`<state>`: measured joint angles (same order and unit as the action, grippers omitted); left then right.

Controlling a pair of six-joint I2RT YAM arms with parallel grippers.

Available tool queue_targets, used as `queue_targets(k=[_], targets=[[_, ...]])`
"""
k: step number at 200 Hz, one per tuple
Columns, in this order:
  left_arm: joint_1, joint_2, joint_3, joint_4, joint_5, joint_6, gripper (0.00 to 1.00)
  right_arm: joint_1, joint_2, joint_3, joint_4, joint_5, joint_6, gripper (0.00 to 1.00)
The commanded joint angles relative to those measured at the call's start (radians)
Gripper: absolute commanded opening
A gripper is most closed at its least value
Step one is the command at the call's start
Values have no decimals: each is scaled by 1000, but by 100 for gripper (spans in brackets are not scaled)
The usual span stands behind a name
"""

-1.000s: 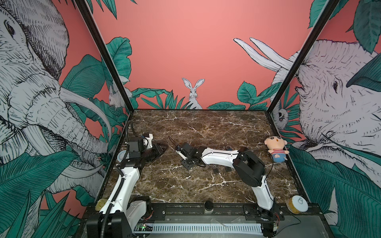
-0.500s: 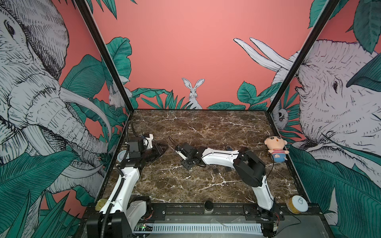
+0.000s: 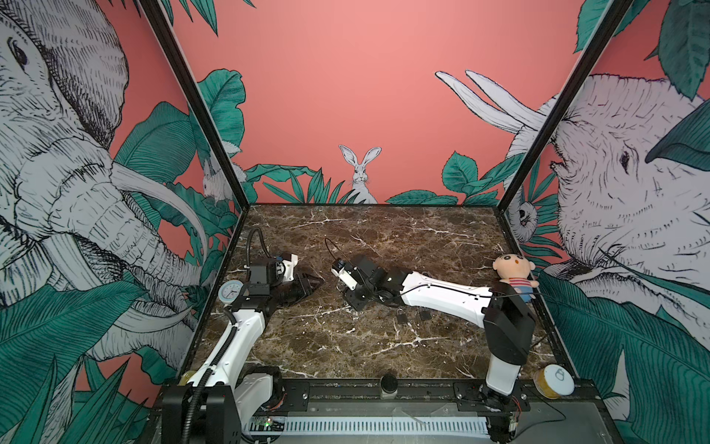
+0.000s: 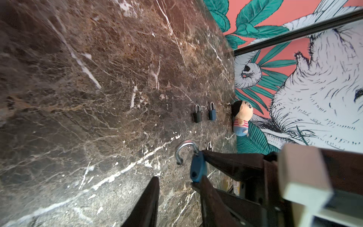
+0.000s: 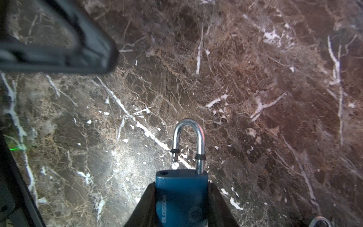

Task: Lock with the key

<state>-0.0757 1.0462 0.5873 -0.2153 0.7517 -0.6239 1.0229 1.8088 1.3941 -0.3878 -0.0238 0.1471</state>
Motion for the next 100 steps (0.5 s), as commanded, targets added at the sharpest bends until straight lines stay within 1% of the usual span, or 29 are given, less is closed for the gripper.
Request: queue_targets(k=[1,60,100], targets=[[-37,9,-13,101,40,3,38,-4,-34,-20,8,-23,13,18],[-61,37,-34,225,98,-24,41,-29,-87,-38,25,-92,53,18],[-65,77,-53,280,94,-41,42,-39,-105,-37,32,-127,72,18]])
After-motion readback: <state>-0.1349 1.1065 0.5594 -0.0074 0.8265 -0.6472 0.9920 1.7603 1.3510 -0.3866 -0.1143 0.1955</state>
